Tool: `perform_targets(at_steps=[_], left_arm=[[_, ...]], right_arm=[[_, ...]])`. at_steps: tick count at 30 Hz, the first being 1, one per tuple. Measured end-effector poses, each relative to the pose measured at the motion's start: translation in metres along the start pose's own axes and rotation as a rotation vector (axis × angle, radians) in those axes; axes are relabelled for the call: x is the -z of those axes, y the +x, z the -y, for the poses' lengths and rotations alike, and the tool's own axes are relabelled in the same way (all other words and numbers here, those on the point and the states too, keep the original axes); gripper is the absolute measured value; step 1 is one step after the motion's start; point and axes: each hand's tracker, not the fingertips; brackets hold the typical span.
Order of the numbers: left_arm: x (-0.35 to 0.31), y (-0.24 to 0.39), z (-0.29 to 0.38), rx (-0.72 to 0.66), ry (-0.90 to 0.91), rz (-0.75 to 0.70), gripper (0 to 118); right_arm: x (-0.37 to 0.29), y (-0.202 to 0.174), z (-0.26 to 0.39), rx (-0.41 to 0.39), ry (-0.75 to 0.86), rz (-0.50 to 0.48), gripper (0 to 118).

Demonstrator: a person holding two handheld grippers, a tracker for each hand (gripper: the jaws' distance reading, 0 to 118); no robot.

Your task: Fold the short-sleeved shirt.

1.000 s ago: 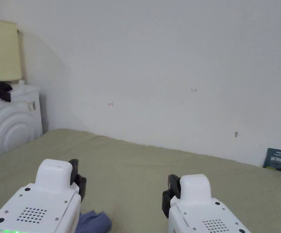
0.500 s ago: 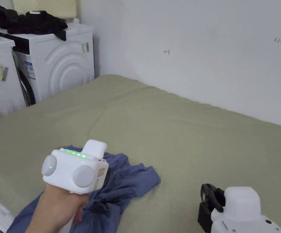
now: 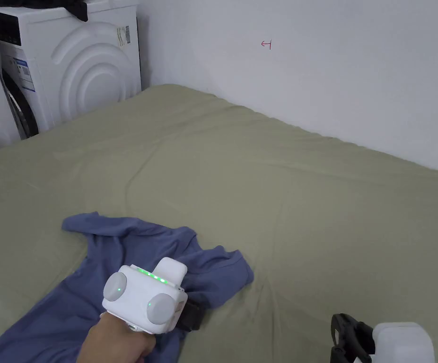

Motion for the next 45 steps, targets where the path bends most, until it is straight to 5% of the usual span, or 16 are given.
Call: perform_targets(at_steps=[2, 3, 4, 5, 12, 16, 29, 33, 39, 45], left_arm=[[0.022, -0.002, -0.029, -0.005, -0.025, -0.035, 108], [0.011, -0.011, -0.028, -0.127, 0.006, 0.080, 99], [0.003, -0.015, -0.026, -0.183, 0.018, 0.089, 71], [-0.009, -0.015, -0.027, -0.200, 0.053, 0.086, 12], [0.000, -0.030, -0.038, -0.151, 0.180, 0.191, 12], [-0.052, 0.032, -0.061, -0.076, 0.372, 0.187, 12], [-0.194, 0.306, -0.167, 0.270, 0.654, 0.660, 12], [-0.181, 0.408, -0.162, 0.389, 0.560, 0.727, 12], [-0.051, 0.540, -0.097, 0.466, 0.155, 0.670, 12], [-0.038, 0.536, -0.072, 0.379, 0.182, 0.701, 15]], right_arm=[[-0.001, 0.000, 0.001, -0.002, -0.009, 0.004, 5], [-0.002, 0.000, 0.002, -0.005, -0.012, 0.010, 5], [-0.005, 0.000, 0.003, -0.005, -0.012, 0.010, 5], [-0.006, 0.001, 0.004, -0.004, -0.011, 0.007, 5], [-0.032, 0.017, 0.010, 0.038, 0.008, 0.017, 5], [-0.056, 0.040, 0.015, 0.063, 0.031, 0.070, 5], [-0.155, 0.145, 0.052, 0.199, 0.091, 0.312, 5], [-0.176, 0.178, 0.073, 0.251, 0.079, 0.398, 5], [-0.186, 0.218, 0.104, 0.313, 0.032, 0.468, 5], [-0.200, 0.233, 0.108, 0.317, 0.018, 0.481, 5]])
